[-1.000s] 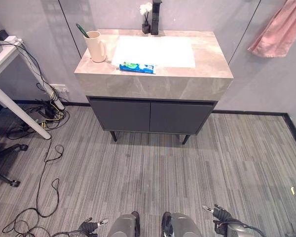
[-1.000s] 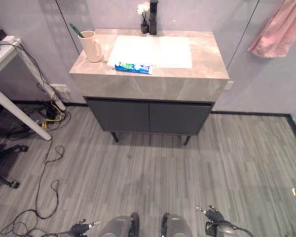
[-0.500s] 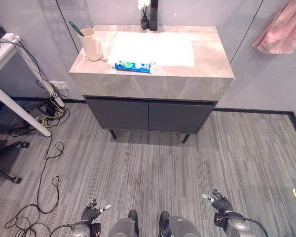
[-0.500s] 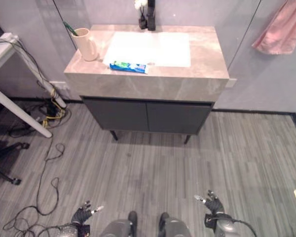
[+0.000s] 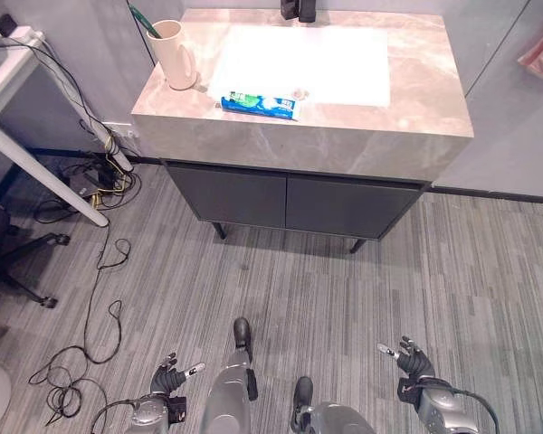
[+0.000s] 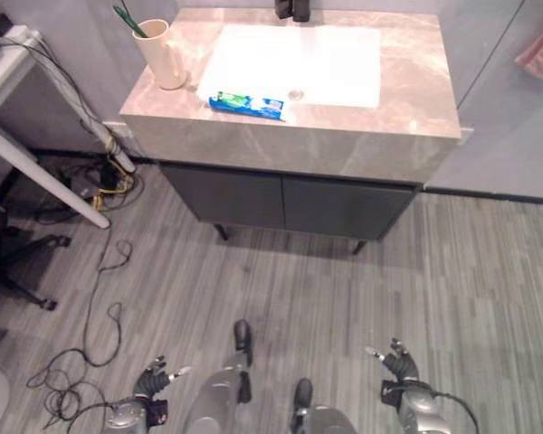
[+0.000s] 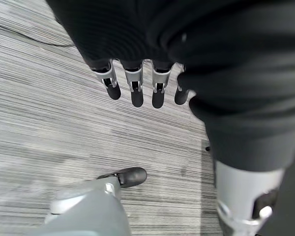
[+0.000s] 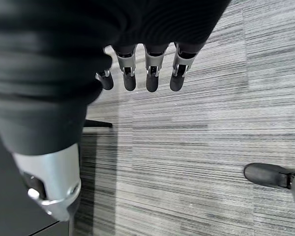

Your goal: Put brush and paste in cup on sink, flatten towel.

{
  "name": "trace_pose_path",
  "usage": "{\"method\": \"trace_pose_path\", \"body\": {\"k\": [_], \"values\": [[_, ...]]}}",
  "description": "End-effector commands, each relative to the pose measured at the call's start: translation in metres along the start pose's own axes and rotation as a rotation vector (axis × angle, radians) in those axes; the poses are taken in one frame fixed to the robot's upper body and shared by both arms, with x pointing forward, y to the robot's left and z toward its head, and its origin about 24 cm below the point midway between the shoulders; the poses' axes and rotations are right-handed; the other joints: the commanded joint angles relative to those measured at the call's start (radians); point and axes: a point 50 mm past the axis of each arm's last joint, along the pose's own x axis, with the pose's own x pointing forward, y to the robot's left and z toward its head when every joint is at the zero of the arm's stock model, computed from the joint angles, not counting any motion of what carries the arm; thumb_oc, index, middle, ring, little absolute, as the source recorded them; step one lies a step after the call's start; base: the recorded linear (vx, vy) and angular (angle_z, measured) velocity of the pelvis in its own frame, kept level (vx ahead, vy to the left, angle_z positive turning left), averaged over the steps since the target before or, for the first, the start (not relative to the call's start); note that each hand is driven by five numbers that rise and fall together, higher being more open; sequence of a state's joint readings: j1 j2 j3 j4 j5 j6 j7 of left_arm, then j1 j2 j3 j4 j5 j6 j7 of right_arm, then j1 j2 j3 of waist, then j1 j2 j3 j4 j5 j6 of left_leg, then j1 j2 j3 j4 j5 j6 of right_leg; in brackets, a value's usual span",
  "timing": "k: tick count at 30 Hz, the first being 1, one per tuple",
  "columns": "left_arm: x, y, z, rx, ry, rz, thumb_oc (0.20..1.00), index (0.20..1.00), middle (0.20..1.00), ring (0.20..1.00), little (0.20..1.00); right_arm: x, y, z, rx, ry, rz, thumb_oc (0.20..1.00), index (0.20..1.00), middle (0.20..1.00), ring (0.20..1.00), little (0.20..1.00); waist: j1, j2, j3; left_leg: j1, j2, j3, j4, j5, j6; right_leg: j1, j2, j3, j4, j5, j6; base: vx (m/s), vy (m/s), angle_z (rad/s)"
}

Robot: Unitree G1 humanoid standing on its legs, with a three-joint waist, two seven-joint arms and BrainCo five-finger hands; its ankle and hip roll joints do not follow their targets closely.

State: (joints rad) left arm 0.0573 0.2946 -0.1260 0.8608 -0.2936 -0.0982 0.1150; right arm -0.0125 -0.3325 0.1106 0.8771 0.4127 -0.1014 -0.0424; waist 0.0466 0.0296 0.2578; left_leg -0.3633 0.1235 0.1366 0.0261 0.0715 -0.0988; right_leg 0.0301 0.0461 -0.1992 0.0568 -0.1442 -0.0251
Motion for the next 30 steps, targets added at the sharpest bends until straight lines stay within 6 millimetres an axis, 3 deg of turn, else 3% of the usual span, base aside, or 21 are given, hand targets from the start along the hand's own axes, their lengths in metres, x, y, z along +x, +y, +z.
{"method": "trace_pose_path", "body": {"k": [1, 5, 8, 9, 11, 13, 14, 15, 17, 18, 24, 25, 30], "values": [[-0.001, 0.03, 0.014, 0.09, -0.078, 0.087, 1.0, 1.0, 1.0, 1.0, 1.0, -0.004, 0.006, 0.002, -0.03, -0.039, 0.037, 1.0, 1.0, 1.0, 1.0, 1.0, 0.011, -0.041, -0.076, -0.015, -0.06, -0.014, 0.123, 0.074, 0.047, 0.03, -0.098, -0.002, 0.093, -0.037, 0.123, 0.3, 0.235, -0.4], [-0.004, 0.04, 0.013, 0.106, -0.078, 0.113, 1.0, 1.0, 1.0, 1.0, 1.0, -0.004, 0.018, 0.004, -0.041, -0.05, 0.08, 1.0, 1.0, 1.0, 1.0, 1.0, 0.017, -0.055, -0.087, -0.01, -0.086, 0.005, 0.188, 0.004, 0.082, 0.016, -0.145, 0.014, 0.166, 0.001, 0.154, 0.2, 0.203, -0.17], [-0.007, 0.047, 0.015, 0.128, -0.096, 0.111, 1.0, 1.0, 1.0, 1.0, 1.0, -0.004, 0.022, 0.011, -0.058, -0.076, 0.103, 1.0, 1.0, 1.0, 1.0, 1.0, 0.021, -0.053, -0.099, 0.019, -0.113, 0.019, 0.197, -0.041, 0.112, -0.036, -0.187, 0.023, 0.303, 0.112, 0.17, 0.26, 0.327, -0.12], [-0.009, 0.05, 0.018, 0.151, -0.114, 0.107, 1.0, 1.0, 1.0, 1.0, 1.0, -0.004, 0.026, 0.014, -0.062, -0.092, 0.117, 1.0, 1.0, 1.0, 1.0, 1.0, 0.018, -0.044, -0.093, 0.073, -0.136, 0.021, 0.178, -0.064, 0.131, -0.072, -0.207, 0.019, 0.407, 0.192, 0.171, 0.27, 0.41, -0.07], [-0.009, 0.051, 0.019, 0.169, -0.118, 0.109, 1.0, 1.0, 1.0, 1.0, 1.0, -0.004, 0.027, 0.015, -0.065, -0.098, 0.123, 1.0, 1.0, 1.0, 1.0, 1.0, 0.009, -0.038, -0.079, 0.103, -0.145, 0.021, 0.167, -0.071, 0.138, -0.095, -0.21, 0.016, 0.466, 0.219, 0.172, 0.2, 0.283, 0.04], [-0.008, 0.049, 0.021, 0.19, -0.118, 0.101, 1.0, 1.0, 1.0, 1.0, 1.0, -0.004, 0.031, 0.017, -0.078, -0.106, 0.141, 1.0, 1.0, 1.0, 1.0, 1.0, -0.015, -0.021, -0.065, 0.166, -0.159, 0.012, 0.13, -0.087, 0.146, -0.196, -0.145, 0.018, 0.524, 0.185, 0.16, 0.22, 0.255, 0.11], [-0.008, 0.05, 0.023, 0.182, -0.126, 0.11, 1.0, 1.0, 1.0, 1.0, 1.0, -0.004, 0.033, 0.018, -0.077, -0.108, 0.143, 1.0, 1.0, 1.0, 1.0, 1.0, -0.011, -0.02, -0.056, 0.187, -0.16, 0.022, 0.121, -0.093, 0.148, -0.226, -0.182, -0.042, 0.505, 0.184, 0.161, 0.24, 0.193, -0.11], [-0.008, 0.047, 0.022, 0.179, -0.121, 0.102, 1.0, 1.0, 1.0, 1.0, 1.0, -0.004, 0.034, 0.019, -0.083, -0.112, 0.149, 1.0, 1.0, 1.0, 1.0, 1.0, -0.012, -0.019, -0.06, 0.212, -0.163, 0.021, 0.11, -0.111, 0.139, -0.226, -0.199, -0.075, 0.455, 0.145, 0.166, 0.13, 0.115, -0.27], [-0.007, 0.046, 0.022, 0.183, -0.12, 0.094, 1.0, 1.0, 1.0, 1.0, 1.0, -0.004, 0.033, 0.019, -0.087, -0.112, 0.15, 1.0, 1.0, 1.0, 1.0, 1.0, -0.019, -0.016, -0.052, 0.219, -0.157, 0.015, 0.11, -0.101, 0.136, -0.219, -0.189, -0.089, 0.415, 0.134, 0.153, 0.14, 0.015, -0.1], [-0.006, 0.044, 0.022, 0.191, -0.116, 0.091, 1.0, 1.0, 1.0, 1.0, 1.0, -0.003, 0.034, 0.022, -0.092, -0.115, 0.149, 1.0, 1.0, 1.0, 1.0, 1.0, -0.018, -0.02, -0.05, 0.232, -0.152, 0.016, 0.116, -0.115, 0.127, -0.229, -0.203, -0.099, 0.306, 0.124, 0.15, 0.18, -0.003, 0.05], [-0.004, 0.039, 0.018, 0.207, -0.097, 0.091, 1.0, 1.0, 1.0, 1.0, 1.0, -0.002, 0.033, 0.03, -0.106, -0.146, 0.146, 1.0, 1.0, 1.0, 1.0, 1.0, -0.031, -0.031, -0.041, 0.248, -0.133, -0.004, 0.144, -0.148, 0.104, -0.256, -0.243, 0.0, 0.142, 0.213, 0.185, 0.15, -0.12, 0.03], [-0.003, 0.039, 0.02, 0.202, -0.102, 0.096, 1.0, 1.0, 1.0, 1.0, 1.0, -0.002, 0.036, 0.032, -0.115, -0.152, 0.159, 1.0, 1.0, 1.0, 1.0, 1.0, -0.028, -0.052, -0.045, 0.235, -0.126, -0.013, 0.174, -0.155, 0.093, -0.231, -0.224, -0.006, 0.116, 0.192, 0.18, 0.12, -0.208, 0.22], [-0.002, 0.035, 0.018, 0.078, -0.09, 0.091, 1.0, 1.0, 1.0, 1.0, 1.0, -0.002, 0.029, 0.043, -0.197, -0.188, 0.162, 1.0, 1.0, 1.0, 1.0, 1.0, -0.027, -0.061, -0.054, 0.25, -0.092, -0.048, 0.163, -0.148, 0.069, -0.207, -0.162, -0.019, 0.12, 0.154, 0.156, 0.12, -0.242, 0.2]]}}
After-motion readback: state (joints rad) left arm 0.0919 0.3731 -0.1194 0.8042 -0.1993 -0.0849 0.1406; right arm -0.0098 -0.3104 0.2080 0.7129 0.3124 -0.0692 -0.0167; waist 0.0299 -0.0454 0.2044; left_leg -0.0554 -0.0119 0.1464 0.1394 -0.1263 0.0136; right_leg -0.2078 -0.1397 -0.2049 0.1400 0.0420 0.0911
